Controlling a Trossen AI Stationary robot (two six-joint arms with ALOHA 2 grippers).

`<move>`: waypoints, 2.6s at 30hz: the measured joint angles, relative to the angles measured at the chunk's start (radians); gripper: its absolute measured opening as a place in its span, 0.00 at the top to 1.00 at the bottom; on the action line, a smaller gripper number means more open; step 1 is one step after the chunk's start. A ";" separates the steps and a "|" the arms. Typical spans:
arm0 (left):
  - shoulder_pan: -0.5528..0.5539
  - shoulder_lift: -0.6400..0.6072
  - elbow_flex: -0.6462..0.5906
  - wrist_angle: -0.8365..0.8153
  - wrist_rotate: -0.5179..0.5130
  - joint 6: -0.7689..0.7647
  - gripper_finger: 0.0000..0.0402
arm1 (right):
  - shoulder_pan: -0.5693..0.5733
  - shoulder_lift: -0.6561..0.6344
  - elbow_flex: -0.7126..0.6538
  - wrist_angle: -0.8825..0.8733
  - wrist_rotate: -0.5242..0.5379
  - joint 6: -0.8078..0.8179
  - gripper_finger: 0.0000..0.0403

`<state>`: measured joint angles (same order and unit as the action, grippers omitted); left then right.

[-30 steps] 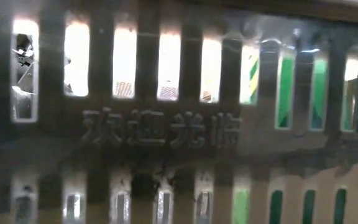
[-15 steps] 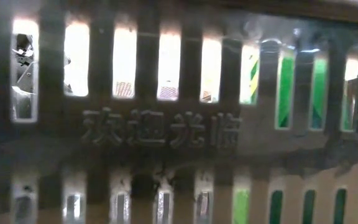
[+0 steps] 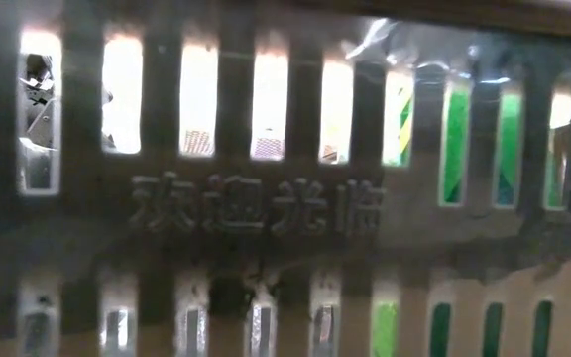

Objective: Pick & Place Office Desk Supplies
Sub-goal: Put the bottom right yellow crayon box into the black bin, then put the right yellow crayon box into the black bin

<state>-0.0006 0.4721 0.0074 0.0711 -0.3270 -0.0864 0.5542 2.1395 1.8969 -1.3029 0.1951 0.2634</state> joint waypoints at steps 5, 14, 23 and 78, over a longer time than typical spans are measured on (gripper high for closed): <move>0.000 0.000 0.000 -0.001 0.021 0.001 0.35 | 0.008 0.001 -0.168 0.079 -0.044 0.111 0.53; 0.000 0.000 0.000 -0.001 0.021 0.005 0.35 | 0.014 -0.003 -0.292 0.258 -0.053 0.226 0.48; 0.000 0.000 0.000 0.000 0.021 0.005 0.35 | 0.023 -0.006 -0.316 0.275 0.007 0.354 0.53; 0.000 0.000 0.000 0.000 0.043 0.004 0.35 | 0.068 0.002 -0.272 0.156 0.004 0.452 0.37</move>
<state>-0.0006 0.4721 0.0074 0.0711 -0.2840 -0.0825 0.6223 2.1414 1.6250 -1.1469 0.1993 0.7155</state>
